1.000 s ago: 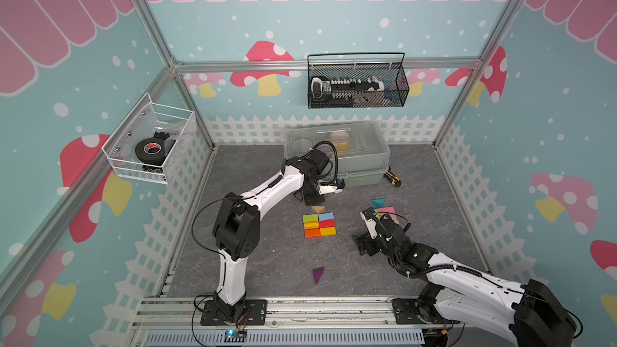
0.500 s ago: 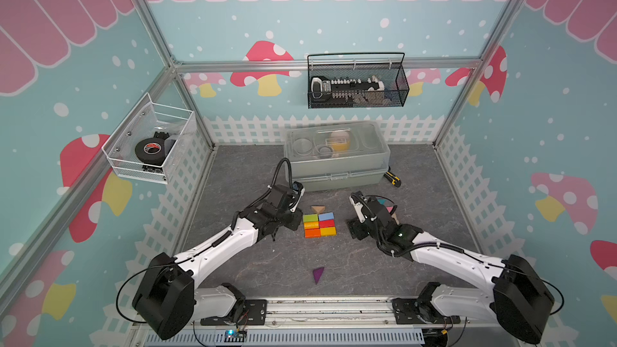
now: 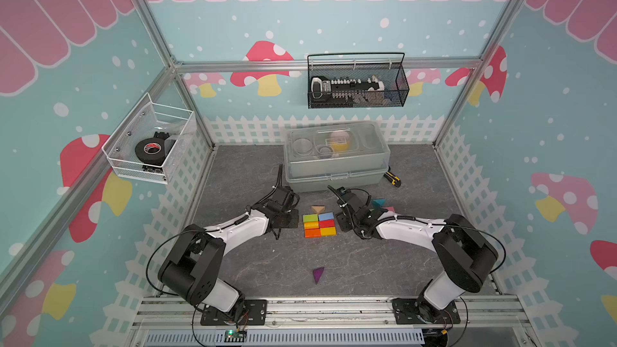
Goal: Assemble a piece of candy with building blocks
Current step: Adjust the building block at the center of the board.
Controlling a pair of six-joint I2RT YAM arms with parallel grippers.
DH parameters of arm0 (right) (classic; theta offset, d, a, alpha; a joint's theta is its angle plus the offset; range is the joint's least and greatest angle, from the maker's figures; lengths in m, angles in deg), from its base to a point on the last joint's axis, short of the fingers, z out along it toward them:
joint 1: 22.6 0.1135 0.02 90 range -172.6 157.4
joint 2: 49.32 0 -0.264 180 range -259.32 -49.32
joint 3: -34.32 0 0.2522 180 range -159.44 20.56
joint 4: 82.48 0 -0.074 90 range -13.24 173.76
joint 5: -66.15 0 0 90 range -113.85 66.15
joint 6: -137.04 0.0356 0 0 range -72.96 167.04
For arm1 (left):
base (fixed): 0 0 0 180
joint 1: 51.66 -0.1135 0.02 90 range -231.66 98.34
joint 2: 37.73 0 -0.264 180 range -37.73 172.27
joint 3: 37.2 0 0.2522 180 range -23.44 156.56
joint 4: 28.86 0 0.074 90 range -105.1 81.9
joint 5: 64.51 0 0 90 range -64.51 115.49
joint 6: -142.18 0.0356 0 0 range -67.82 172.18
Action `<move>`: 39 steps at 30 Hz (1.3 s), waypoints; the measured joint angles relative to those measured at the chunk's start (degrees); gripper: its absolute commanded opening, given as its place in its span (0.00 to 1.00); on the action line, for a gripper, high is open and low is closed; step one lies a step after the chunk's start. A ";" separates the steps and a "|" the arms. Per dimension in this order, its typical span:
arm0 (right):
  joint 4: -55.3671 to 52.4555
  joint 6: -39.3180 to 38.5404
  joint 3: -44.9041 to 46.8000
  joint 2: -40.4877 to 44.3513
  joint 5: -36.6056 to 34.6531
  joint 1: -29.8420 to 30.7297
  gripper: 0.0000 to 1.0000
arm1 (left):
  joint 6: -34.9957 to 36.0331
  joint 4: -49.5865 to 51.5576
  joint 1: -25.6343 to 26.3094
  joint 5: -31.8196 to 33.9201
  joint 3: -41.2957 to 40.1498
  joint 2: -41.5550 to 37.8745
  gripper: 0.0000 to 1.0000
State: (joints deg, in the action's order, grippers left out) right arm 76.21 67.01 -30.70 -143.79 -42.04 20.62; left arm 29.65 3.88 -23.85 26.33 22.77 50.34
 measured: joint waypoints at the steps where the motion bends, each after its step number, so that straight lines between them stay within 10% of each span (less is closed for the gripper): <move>1: 0.02 0.04 -0.42 -0.68 -0.07 -0.13 0.65 | -0.07 -0.07 0.00 -0.11 0.09 0.59 0.16; 39: 1.64 1.31 -2.84 -7.45 7.13 -1.99 0.61 | -0.20 -2.08 3.32 -3.61 3.76 7.78 0.16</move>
State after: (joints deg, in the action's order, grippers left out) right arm 77.85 68.32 -33.54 -151.25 -34.92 18.63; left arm 29.46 1.81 -20.53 22.73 26.53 58.12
